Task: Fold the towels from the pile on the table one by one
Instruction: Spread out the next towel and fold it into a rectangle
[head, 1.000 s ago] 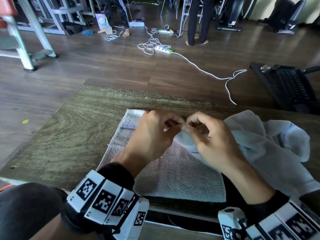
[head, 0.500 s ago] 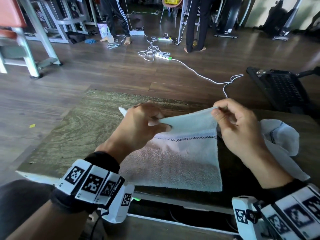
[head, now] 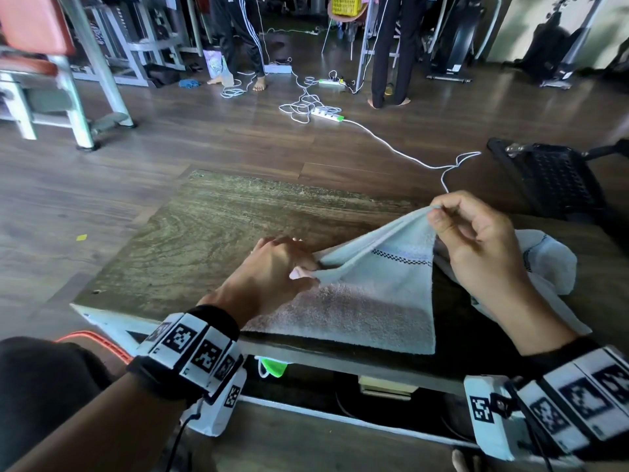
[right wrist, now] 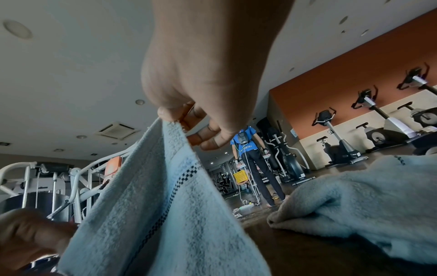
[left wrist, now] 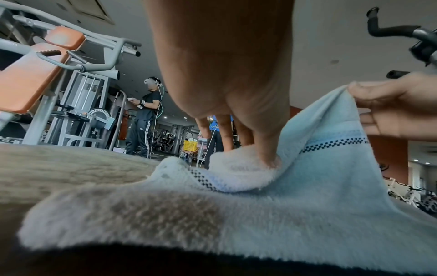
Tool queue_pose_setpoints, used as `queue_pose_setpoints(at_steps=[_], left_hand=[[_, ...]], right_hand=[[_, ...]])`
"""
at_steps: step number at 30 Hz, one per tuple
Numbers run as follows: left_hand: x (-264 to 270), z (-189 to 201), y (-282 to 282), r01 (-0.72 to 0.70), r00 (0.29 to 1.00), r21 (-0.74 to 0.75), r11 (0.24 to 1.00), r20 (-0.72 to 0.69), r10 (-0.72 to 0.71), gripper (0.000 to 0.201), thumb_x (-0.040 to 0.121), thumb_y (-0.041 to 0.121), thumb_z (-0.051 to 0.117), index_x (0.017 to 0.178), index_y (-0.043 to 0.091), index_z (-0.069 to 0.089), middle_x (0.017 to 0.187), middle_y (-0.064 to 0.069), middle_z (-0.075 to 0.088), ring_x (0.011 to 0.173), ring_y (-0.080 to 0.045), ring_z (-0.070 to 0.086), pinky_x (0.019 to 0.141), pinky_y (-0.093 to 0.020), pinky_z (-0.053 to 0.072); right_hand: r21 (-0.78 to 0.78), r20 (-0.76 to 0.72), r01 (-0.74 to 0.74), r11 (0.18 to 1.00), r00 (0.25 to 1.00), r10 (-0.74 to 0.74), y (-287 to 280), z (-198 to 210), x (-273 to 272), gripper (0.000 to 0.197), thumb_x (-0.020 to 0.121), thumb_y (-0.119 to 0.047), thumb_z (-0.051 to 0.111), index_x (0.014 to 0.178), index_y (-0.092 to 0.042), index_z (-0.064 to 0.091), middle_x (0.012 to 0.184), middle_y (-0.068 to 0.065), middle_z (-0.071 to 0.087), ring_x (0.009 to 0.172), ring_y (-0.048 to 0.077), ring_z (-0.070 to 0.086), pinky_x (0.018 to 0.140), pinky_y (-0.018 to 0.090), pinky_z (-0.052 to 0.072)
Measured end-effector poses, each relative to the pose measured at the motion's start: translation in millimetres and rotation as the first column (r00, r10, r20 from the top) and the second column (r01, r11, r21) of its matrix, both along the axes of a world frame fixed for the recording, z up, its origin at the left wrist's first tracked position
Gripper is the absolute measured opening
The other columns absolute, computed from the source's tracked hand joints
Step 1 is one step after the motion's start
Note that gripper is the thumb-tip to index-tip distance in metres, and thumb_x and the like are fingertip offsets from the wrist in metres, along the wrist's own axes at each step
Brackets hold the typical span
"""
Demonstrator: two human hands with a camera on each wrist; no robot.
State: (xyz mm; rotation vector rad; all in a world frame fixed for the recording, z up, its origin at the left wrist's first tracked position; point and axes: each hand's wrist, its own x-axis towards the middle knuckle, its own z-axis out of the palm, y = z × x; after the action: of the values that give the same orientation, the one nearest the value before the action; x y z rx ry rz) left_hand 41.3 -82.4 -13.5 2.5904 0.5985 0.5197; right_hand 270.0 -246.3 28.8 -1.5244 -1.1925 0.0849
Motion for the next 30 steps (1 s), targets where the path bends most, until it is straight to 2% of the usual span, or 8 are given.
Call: queue_pose_setpoints(at_steps=[3, 6, 10, 14, 18, 23, 26, 30], left_hand=[[-5, -5, 0, -0.024, 0.998, 0.064, 0.998, 0.060, 0.020, 0.016, 0.075, 0.027, 0.082, 0.089, 0.021, 0.077, 0.104, 0.008, 0.069, 0.102, -0.016, 0.058, 0.094, -0.047, 0.046], [-8, 0, -2, -0.012, 0.983, 0.040, 0.999, 0.182, 0.005, 0.007, 0.076, 0.015, 0.082, 0.082, 0.015, 0.077, 0.099, 0.005, 0.067, 0.094, -0.015, 0.063, 0.085, -0.039, 0.052], [-14, 12, -2, 0.063, 0.972, 0.064, 0.996, 0.223, -0.076, 0.007, 0.077, 0.015, 0.082, 0.081, 0.012, 0.078, 0.089, 0.005, 0.065, 0.074, -0.008, 0.063, 0.072, -0.023, 0.052], [-22, 32, 5, 0.178, 0.983, 0.123, 0.976, 0.023, -0.182, 0.007, 0.078, 0.017, 0.081, 0.080, 0.011, 0.078, 0.085, 0.003, 0.067, 0.068, -0.007, 0.061, 0.061, -0.011, 0.046], [-44, 44, 30, 0.016, 0.987, 0.060, 0.998, -0.164, -0.006, 0.014, 0.080, 0.025, 0.080, 0.092, 0.018, 0.077, 0.088, 0.008, 0.070, 0.075, -0.005, 0.064, 0.062, -0.011, 0.043], [-73, 59, 45, -0.114, 0.989, -0.072, 0.991, -0.107, 0.106, 0.008, 0.079, 0.038, 0.078, 0.084, 0.033, 0.074, 0.085, 0.017, 0.072, 0.076, 0.002, 0.067, 0.067, -0.019, 0.047], [-79, 68, 44, -0.094, 0.988, -0.042, 0.995, -0.128, 0.088, 0.016, 0.090, 0.039, 0.067, 0.099, 0.029, 0.075, 0.093, 0.015, 0.074, 0.080, -0.003, 0.069, 0.072, -0.029, 0.055], [-80, 76, 39, -0.104, 0.995, -0.074, 0.992, -0.013, 0.104, 0.016, 0.091, 0.022, 0.068, 0.105, 0.017, 0.076, 0.087, 0.010, 0.075, 0.071, -0.010, 0.070, 0.066, -0.032, 0.057]], right_hand=[[-0.004, -0.040, 0.003, 1.000, 0.999, -0.003, -3, 3, -3, 0.007, 0.094, -0.031, 0.060, 0.089, -0.027, 0.062, 0.073, -0.009, 0.055, 0.067, 0.012, 0.050, 0.068, 0.033, 0.043], [-0.001, -0.018, 0.047, 0.999, 0.999, -0.047, -5, 7, -3, 0.008, 0.096, -0.027, 0.059, 0.088, -0.026, 0.061, 0.071, -0.003, 0.054, 0.064, 0.015, 0.047, 0.064, 0.037, 0.042], [-0.027, -0.116, 0.120, 0.992, 0.986, -0.123, -7, 8, 3, 0.014, 0.088, -0.042, 0.061, 0.089, -0.029, 0.065, 0.074, 0.001, 0.060, 0.070, 0.019, 0.055, 0.067, 0.053, 0.054], [0.010, -0.070, 0.164, 0.986, 0.984, -0.163, -4, 8, 5, 0.008, 0.095, -0.023, 0.061, 0.088, -0.023, 0.065, 0.067, -0.017, 0.058, 0.064, 0.001, 0.051, 0.068, 0.028, 0.043], [0.038, -0.148, 0.242, 0.970, 0.961, -0.234, -4, 10, 12, 0.010, 0.096, -0.025, 0.060, 0.091, -0.018, 0.066, 0.067, -0.013, 0.057, 0.065, 0.004, 0.050, 0.068, 0.032, 0.044], [-0.026, -0.159, 0.306, 0.952, 0.939, -0.306, -6, 9, 20, 0.011, 0.093, -0.029, 0.061, 0.091, -0.020, 0.067, 0.072, -0.007, 0.062, 0.070, 0.012, 0.055, 0.071, 0.038, 0.049], [-0.098, -0.199, 0.315, 0.944, 0.923, -0.329, -8, 11, 18, 0.012, 0.092, -0.032, 0.060, 0.091, -0.022, 0.067, 0.075, 0.002, 0.066, 0.067, 0.016, 0.059, 0.067, 0.043, 0.056], [-0.139, -0.315, 0.298, 0.944, 0.891, -0.327, -11, 17, 14, 0.013, 0.098, -0.025, 0.058, 0.092, -0.017, 0.066, 0.076, 0.011, 0.061, 0.050, 0.004, 0.052, 0.040, 0.021, 0.049]])
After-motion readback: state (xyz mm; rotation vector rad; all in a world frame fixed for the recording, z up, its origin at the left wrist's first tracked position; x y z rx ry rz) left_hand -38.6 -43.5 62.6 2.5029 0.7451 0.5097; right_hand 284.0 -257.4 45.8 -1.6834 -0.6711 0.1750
